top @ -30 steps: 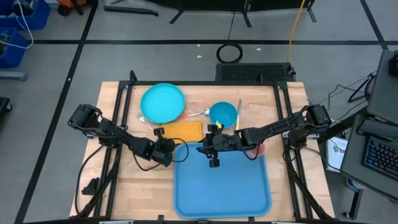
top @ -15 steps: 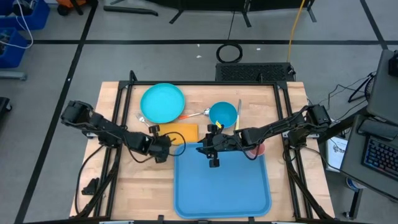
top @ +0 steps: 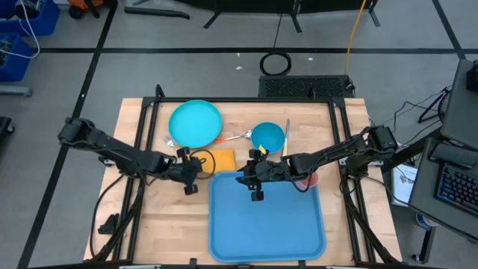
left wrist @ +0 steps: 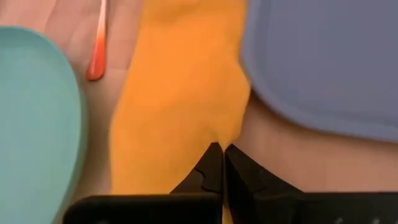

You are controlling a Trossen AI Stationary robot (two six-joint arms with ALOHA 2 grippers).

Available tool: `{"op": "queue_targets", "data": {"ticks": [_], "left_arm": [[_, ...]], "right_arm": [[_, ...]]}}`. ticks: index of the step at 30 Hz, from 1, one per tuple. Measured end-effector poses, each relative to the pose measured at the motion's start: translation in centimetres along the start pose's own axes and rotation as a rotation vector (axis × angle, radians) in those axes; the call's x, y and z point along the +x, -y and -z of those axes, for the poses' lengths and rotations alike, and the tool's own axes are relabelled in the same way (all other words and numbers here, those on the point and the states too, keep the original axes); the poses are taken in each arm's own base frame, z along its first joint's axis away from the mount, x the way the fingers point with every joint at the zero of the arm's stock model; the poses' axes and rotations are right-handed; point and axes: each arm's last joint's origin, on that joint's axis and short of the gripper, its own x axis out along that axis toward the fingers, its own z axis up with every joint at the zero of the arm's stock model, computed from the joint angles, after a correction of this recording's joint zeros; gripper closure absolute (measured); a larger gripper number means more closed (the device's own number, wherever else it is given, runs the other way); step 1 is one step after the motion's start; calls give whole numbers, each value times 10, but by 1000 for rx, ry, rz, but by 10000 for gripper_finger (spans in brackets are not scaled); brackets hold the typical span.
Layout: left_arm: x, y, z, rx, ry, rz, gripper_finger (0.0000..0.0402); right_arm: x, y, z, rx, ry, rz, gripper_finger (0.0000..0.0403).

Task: Set up tray
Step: Put the orange napkin on the left of the blue serving tray

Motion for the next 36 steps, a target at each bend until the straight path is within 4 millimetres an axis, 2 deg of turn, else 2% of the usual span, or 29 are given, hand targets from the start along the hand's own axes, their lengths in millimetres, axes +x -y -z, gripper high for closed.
{"op": "queue_targets", "data": {"ticks": [7,17,21,28,36], "left_arm": [[-15,4,-11,-72,97,210,401],[-18,15,-23,-104,174,395,401],[-14,18,-22,-105,136,454,401],[-7,31,-33,-146,188,624,401],[13,39,-34,-261,149,628,401]], "right_arm": [[0,0,0,-1,0,1,233],[0,1,0,0,-1,1,233],[0,1,0,-4,-1,2,233],[0,2,0,-7,-2,6,233],[0,2,1,-21,-5,7,234]]}}
